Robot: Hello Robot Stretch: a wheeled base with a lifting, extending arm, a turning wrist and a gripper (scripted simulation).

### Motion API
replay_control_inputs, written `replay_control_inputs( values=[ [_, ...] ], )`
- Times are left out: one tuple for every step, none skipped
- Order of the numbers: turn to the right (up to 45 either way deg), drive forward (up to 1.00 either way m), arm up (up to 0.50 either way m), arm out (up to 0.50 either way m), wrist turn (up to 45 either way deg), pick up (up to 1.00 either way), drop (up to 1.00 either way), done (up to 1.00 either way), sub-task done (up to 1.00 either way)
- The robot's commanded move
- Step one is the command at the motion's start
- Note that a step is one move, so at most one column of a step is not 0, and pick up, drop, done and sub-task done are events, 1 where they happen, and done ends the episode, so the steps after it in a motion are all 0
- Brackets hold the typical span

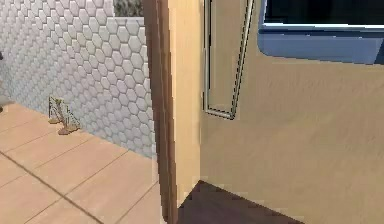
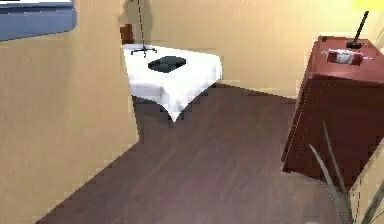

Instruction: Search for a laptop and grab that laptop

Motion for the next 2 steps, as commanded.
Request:
replay_control_inputs(
  values=[
    [-27.0, 0.00, 0.00, 0.00, 0.0, 0.00, 0.00, 0.00, 0.00],
    [0.0, 0.40, 0.00, 0.00, 0.0, 0.00, 0.00, 0.00, 0.00]
  ],
)
